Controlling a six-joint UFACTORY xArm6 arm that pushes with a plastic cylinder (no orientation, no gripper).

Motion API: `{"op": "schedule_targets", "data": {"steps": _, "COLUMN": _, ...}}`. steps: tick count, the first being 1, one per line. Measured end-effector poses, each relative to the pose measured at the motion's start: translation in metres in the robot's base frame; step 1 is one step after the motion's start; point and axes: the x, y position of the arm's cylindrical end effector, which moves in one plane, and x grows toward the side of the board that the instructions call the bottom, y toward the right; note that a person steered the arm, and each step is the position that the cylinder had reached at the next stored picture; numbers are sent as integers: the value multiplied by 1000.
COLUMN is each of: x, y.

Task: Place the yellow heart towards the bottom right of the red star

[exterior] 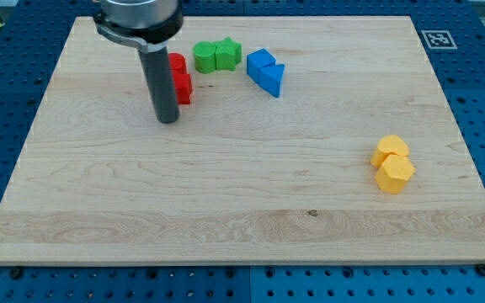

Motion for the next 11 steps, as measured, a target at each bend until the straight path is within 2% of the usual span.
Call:
{"op": "schedule_targets", "data": {"steps": 2, "x": -1, "y": -8}}
{"op": "schedule_targets", "data": {"steps": 3, "x": 15, "y": 9}}
{"op": "schedule_targets", "data": {"steps": 4, "x": 27, "y": 58}}
{"op": "schedule_targets", "data": {"steps": 7, "x": 28, "y": 250}}
{"op": "schedule_targets", "data": {"steps": 9, "x": -34, "y": 295}}
{"op": "schedule_targets", "data": {"steps": 11, "x": -110, "y": 262}}
